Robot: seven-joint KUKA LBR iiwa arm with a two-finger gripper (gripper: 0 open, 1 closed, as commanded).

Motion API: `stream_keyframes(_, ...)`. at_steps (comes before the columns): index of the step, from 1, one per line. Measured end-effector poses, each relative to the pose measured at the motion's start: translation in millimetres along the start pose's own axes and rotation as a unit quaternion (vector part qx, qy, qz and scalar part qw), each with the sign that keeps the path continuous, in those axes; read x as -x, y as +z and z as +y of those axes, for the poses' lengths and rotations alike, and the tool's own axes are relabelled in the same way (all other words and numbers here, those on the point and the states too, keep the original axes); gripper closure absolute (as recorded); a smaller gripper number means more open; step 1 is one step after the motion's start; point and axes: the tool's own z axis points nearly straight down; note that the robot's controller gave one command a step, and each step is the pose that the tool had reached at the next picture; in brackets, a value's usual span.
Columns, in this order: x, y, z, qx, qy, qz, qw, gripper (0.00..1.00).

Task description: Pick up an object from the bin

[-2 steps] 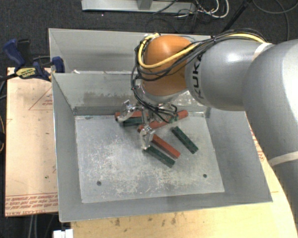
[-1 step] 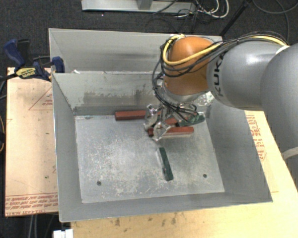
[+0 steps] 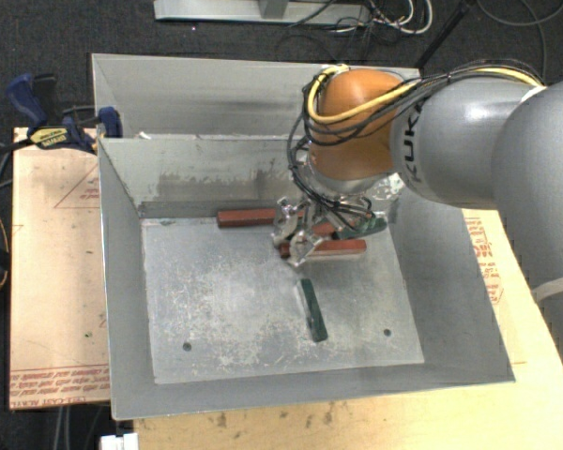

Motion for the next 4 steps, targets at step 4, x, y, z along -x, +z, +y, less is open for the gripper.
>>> stream_keyframes(4, -2.1, -151.6, 28.6, 0.003, -0.01, 0.0065, 0.9999, 1.0)
